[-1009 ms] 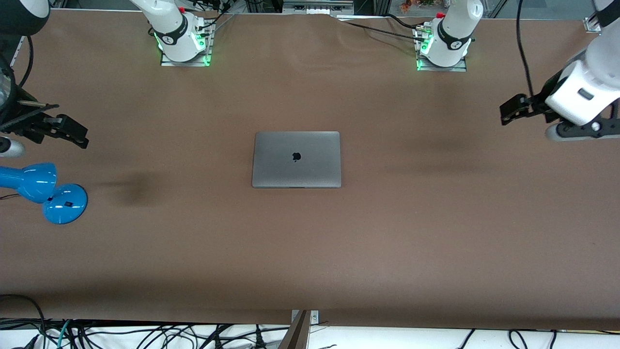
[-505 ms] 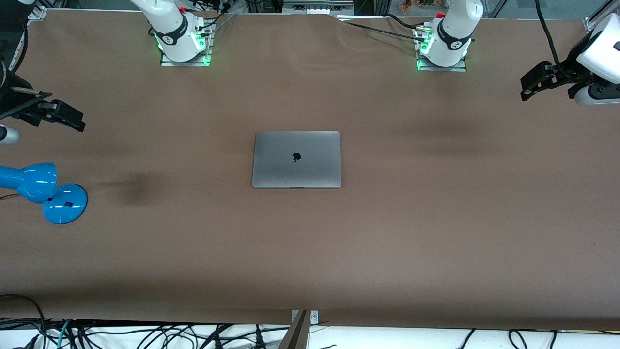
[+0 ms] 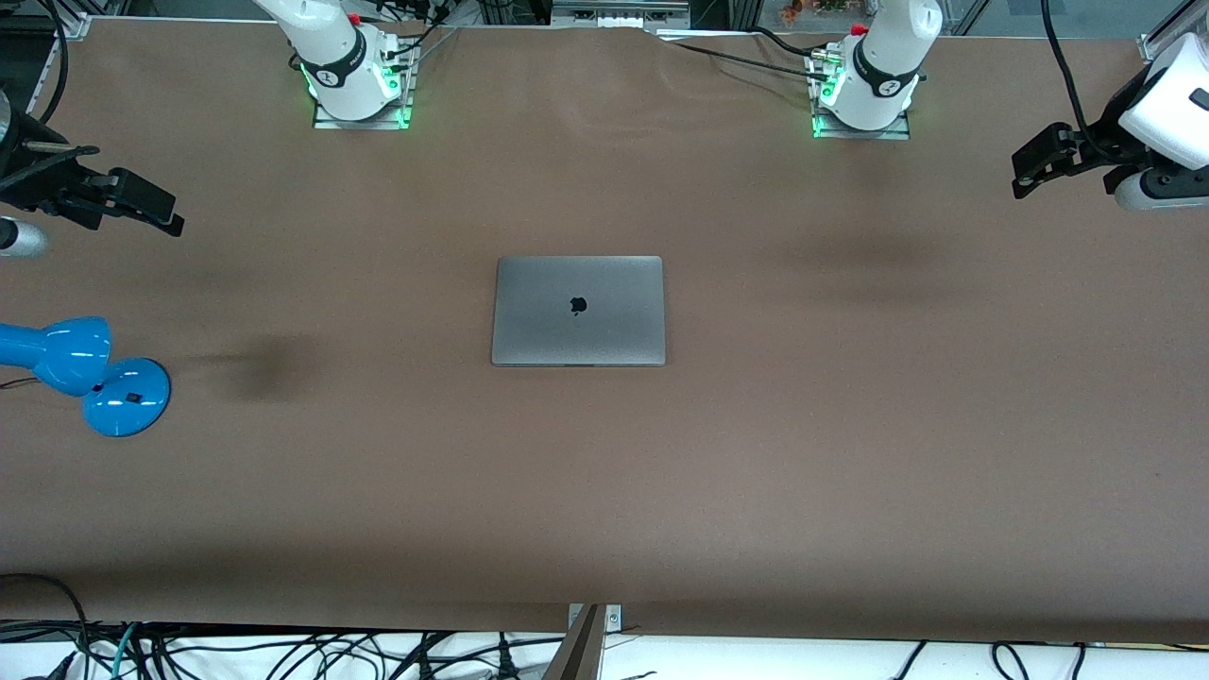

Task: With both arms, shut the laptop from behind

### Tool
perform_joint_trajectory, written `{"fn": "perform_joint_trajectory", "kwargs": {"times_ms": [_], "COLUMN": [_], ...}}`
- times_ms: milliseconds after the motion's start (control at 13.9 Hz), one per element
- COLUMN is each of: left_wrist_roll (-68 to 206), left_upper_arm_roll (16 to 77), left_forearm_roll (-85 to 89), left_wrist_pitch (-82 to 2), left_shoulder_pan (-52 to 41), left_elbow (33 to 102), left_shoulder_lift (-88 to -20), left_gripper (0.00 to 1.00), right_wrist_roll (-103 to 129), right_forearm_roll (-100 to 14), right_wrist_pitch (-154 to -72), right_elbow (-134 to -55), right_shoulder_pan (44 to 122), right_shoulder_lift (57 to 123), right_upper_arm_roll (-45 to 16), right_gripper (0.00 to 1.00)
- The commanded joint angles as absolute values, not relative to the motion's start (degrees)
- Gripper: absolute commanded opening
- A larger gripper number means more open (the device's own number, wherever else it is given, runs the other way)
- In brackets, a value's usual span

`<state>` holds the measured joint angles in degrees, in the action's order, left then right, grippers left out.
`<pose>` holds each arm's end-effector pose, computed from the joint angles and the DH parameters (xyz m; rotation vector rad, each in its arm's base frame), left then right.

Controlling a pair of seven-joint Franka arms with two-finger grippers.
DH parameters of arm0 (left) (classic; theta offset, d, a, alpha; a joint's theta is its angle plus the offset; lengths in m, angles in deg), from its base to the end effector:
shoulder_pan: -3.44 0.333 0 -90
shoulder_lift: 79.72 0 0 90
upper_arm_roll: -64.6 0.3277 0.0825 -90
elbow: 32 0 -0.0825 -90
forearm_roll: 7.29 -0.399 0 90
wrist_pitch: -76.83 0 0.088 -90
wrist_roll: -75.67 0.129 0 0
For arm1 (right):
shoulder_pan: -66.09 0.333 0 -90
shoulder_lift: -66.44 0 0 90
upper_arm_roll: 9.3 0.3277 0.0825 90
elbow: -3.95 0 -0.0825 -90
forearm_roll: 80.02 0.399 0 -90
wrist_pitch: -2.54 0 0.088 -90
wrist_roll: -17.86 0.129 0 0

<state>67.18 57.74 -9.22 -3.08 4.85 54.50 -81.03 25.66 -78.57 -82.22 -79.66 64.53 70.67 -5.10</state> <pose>0.5394 -0.0475 0.6416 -3.0903 -0.0890 0.1350 0.5822 0.0286 0.6178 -3.1117 0.1377 0.0874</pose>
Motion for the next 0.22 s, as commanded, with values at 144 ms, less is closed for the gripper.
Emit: {"fn": "perform_joint_trajectory", "kwargs": {"times_ms": [144], "left_wrist_roll": [68.28], "left_upper_arm_roll": [58.53], "left_forearm_roll": [-5.89], "left_wrist_pitch": [-4.55], "left_shoulder_pan": [5.54], "left_elbow": [55.71], "left_shoulder_lift": [-81.65], "left_gripper": [1.00], "right_wrist_roll": [24.62], "right_forearm_roll": [-78.26], "right_wrist_pitch": [-82.28], "right_elbow": [-80.25], "right_shoulder_pan": [64.16], "right_shoulder_lift": [70.05], "right_upper_arm_roll": [-5.17], "right_gripper": [1.00]}}
